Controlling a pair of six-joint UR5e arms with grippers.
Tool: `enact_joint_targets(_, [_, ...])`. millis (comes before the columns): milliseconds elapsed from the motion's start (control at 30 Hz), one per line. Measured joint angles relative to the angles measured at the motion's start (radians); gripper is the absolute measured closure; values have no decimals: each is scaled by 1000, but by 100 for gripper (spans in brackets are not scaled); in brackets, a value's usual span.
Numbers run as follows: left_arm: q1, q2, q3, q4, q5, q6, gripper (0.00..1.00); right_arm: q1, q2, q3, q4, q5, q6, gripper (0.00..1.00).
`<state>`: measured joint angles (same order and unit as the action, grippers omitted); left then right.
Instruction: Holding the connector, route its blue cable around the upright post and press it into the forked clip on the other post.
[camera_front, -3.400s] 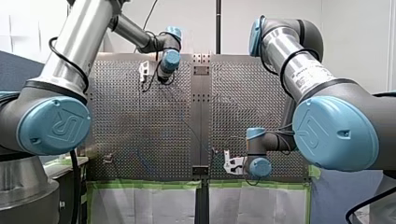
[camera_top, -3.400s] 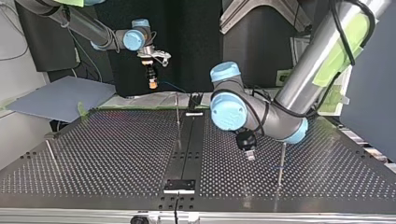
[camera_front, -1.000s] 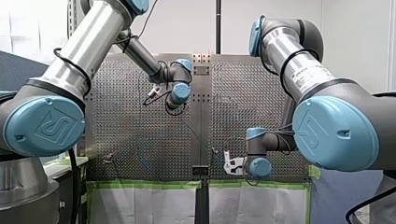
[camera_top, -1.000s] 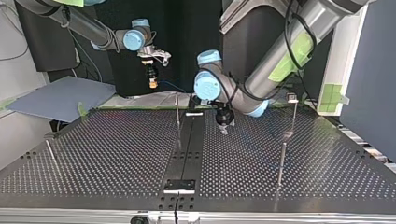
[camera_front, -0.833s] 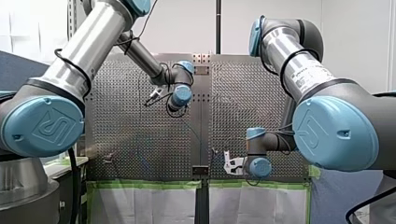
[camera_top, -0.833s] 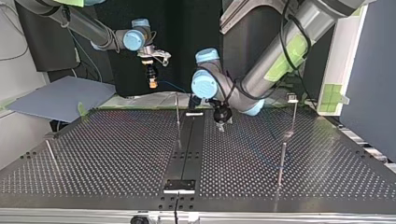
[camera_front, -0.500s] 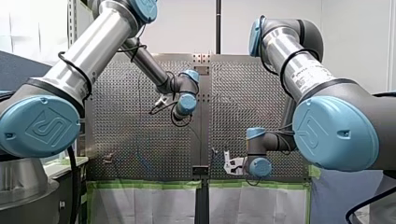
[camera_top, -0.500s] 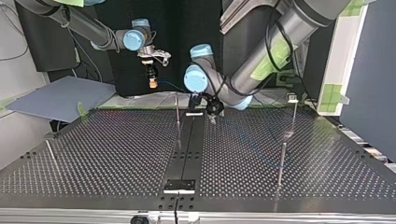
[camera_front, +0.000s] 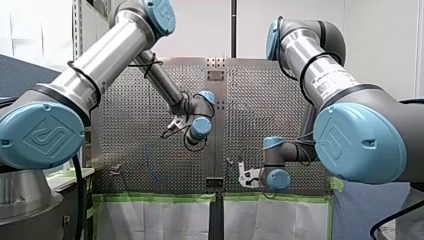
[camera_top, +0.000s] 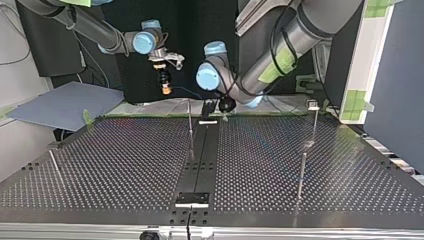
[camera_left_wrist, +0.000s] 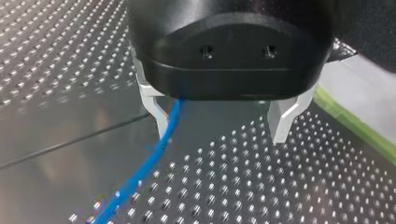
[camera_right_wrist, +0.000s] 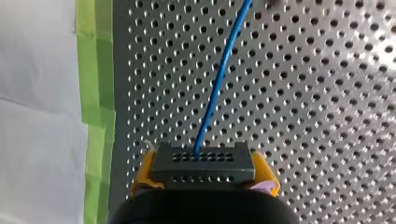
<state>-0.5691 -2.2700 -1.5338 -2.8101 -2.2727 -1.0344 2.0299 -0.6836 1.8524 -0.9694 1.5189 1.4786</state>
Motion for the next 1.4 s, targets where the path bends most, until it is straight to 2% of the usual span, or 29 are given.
enact_joint_targets(267, [-8, -10, -10, 36, 18, -40, 1, 10, 0, 0, -2, -28, -18, 100])
enact_joint_targets(600, [-25, -11, -14, 42, 78, -118, 1, 12, 0, 0, -9, -42, -18, 100])
enact_joint_targets(800, [-34, -11, -30, 64, 100, -168, 1, 8, 0, 0, -11, -49, -19, 100])
enact_joint_targets(1100, [-36, -13, -33, 63, 104, -216, 1, 5, 0, 0, -11, -55, -19, 100])
enact_joint_targets(1400, [-38, -27, -33, 31, 90, -225, 1, 5, 0, 0, -11, -54, -19, 100])
